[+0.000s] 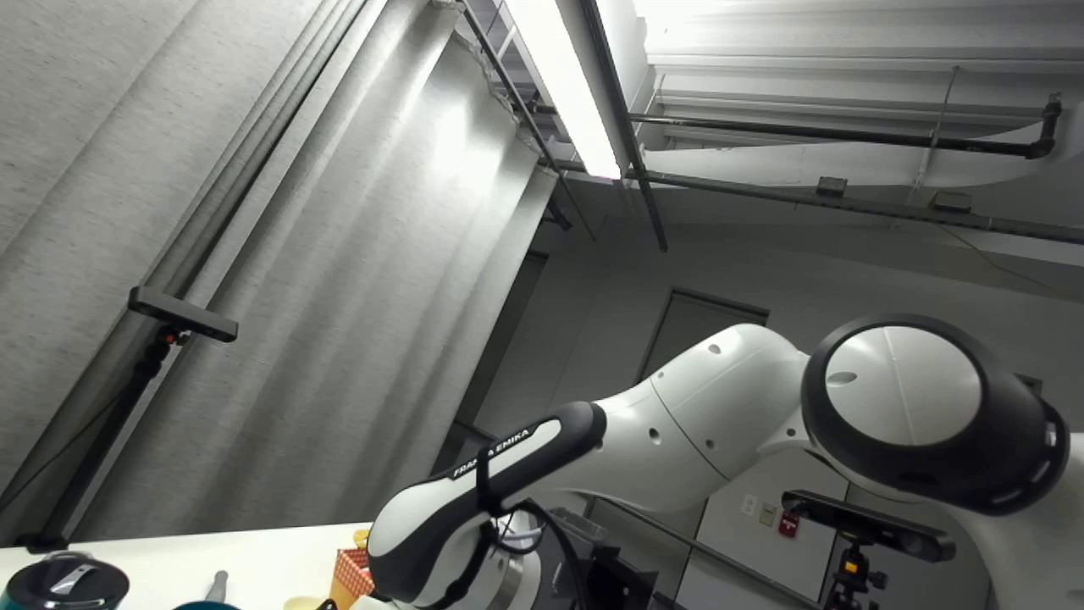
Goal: Place the dark blue cup upright
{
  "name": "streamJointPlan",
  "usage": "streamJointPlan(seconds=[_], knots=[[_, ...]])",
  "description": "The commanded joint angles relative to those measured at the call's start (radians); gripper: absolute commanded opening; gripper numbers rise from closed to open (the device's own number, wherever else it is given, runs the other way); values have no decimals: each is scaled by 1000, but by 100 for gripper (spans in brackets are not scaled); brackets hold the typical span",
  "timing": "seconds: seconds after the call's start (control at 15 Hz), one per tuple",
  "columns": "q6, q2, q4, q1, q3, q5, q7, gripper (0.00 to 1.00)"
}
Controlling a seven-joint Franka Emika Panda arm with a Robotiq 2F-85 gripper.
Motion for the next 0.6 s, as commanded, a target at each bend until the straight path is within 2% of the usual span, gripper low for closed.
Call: streamJointPlan(seconds=[0.0, 0.53], knots=[[56, 36, 27, -65, 66, 137, -77, 100], [84, 73, 44, -177, 215, 419, -281, 100]])
